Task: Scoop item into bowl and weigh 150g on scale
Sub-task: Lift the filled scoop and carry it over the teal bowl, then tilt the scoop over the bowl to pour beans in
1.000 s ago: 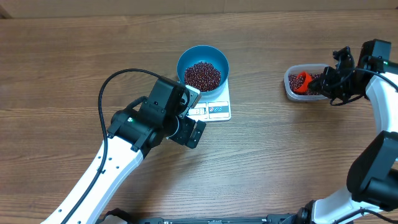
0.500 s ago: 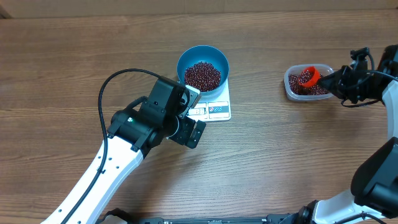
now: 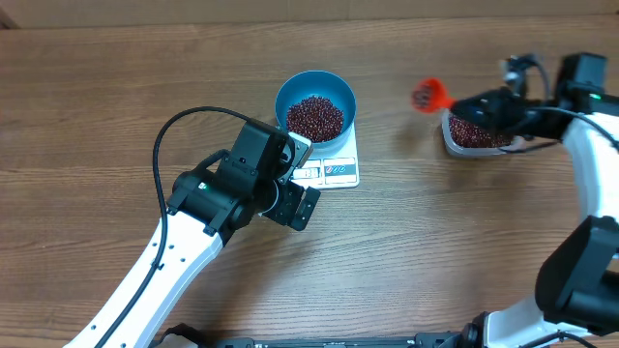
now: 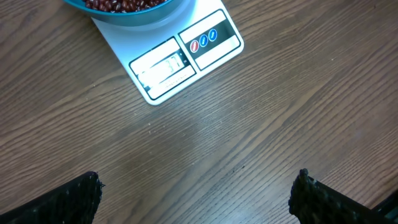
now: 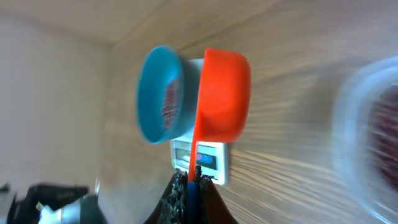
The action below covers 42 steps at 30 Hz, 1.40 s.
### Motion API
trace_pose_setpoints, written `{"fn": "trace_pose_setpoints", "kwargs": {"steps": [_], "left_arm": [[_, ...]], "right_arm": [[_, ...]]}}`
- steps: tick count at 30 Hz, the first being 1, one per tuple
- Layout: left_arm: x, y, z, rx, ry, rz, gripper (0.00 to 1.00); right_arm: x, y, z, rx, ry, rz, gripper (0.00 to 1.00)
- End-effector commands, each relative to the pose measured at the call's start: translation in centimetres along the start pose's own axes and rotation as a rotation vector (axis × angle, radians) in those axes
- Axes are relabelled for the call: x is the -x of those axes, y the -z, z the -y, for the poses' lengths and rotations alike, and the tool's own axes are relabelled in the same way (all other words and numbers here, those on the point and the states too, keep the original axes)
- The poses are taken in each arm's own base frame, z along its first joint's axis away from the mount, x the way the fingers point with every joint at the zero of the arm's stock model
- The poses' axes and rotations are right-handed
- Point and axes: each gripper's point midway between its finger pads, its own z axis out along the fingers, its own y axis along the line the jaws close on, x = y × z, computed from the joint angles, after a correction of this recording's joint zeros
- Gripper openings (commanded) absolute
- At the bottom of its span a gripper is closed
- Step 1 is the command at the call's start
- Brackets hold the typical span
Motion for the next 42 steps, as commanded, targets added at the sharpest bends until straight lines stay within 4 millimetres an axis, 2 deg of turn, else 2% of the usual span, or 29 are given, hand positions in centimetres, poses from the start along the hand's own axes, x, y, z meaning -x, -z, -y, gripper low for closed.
{"fn": "trace_pose_setpoints", "kwargs": {"steps": [1, 5, 8, 12, 19, 23, 35, 38, 42], "left_arm": [[0.2, 0.1, 0.4, -0.014, -0.006, 0.007, 1.00], [0.2, 0.1, 0.4, -0.014, -0.006, 0.007, 1.00], [0.2, 0.1, 0.4, -0.014, -0.006, 0.007, 1.00], [0.2, 0.1, 0.4, -0.014, -0.006, 0.007, 1.00], [0.2, 0.1, 0.4, -0.014, -0.006, 0.007, 1.00], [0.2, 0.1, 0.4, -0.014, -0.006, 0.007, 1.00], [0.2, 0.1, 0.4, -0.014, -0.006, 0.007, 1.00], [0.2, 0.1, 0.4, -0.014, -0.006, 0.007, 1.00], [0.2, 0.1, 0.4, -0.014, -0.006, 0.007, 1.00]], "right_arm": [[0.5, -0.8, -6.2, 0.103, 0.133, 0.007, 0.04], [0.0, -3.7, -9.5, 0.151, 0.205, -0.023, 0.04], [-0.4, -5.9, -11.0, 0.132, 0.254, -0.035, 0.04], [-0.9, -8.6, -11.2, 0.005, 0.318, -0.031, 0.03], [-2.7, -11.8, -11.8, -0.158, 0.463, -0.045, 0.04], [-2.8, -12.4, -12.3, -0.175, 0.474, -0.034, 0.04], [-2.9, -12.4, -12.3, -0.175, 0.487, -0.039, 0.04], [-4.2, -12.7, -13.0, -0.128, 0.589, -0.090, 0.03], [-3.5, -12.6, -12.1, -0.197, 0.537, -0.060, 0.04]]}}
